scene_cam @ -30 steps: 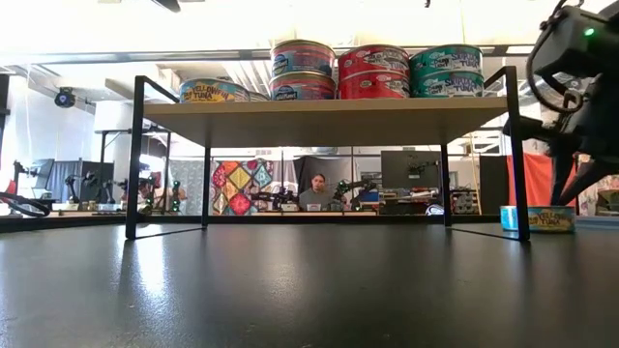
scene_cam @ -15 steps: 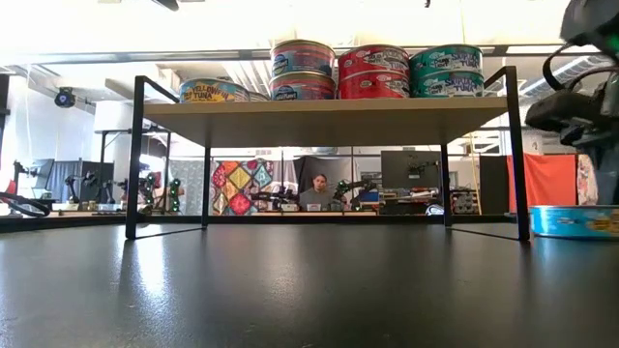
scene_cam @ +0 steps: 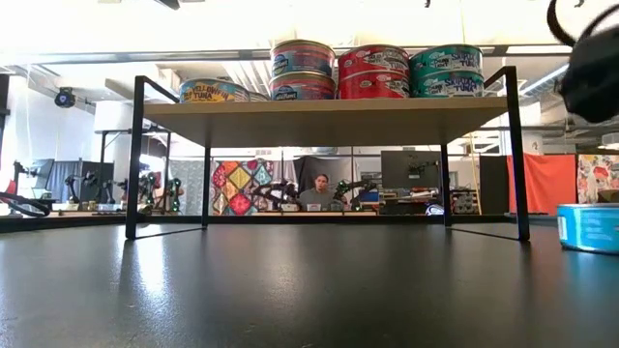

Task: Stack canned seafood by type on shelf
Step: Stack the yellow blue tuna can on top of the yellow blue tuna can on the shelf

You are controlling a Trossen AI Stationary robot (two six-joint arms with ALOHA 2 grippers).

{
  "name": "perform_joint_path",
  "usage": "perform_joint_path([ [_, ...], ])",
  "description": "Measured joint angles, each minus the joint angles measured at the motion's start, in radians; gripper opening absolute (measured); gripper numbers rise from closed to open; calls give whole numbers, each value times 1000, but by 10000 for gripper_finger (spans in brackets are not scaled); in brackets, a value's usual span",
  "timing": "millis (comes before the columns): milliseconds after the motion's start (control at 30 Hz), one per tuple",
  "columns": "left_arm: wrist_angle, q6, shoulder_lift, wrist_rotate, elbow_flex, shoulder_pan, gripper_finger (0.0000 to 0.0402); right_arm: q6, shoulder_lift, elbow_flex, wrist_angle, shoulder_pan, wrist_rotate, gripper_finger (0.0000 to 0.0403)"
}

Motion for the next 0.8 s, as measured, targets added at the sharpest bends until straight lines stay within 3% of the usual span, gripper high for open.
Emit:
perform_joint_path([
  [233,48,0,0,10,0,-13,0,-119,331,376,13,52,-4,13],
  [467,121,-2,0,24,0,-107,0,-324,568,716,21,13,-8,13],
  [800,143,-140,8,56,-1,-318,0,-608,706,902,61,-144,26,13],
])
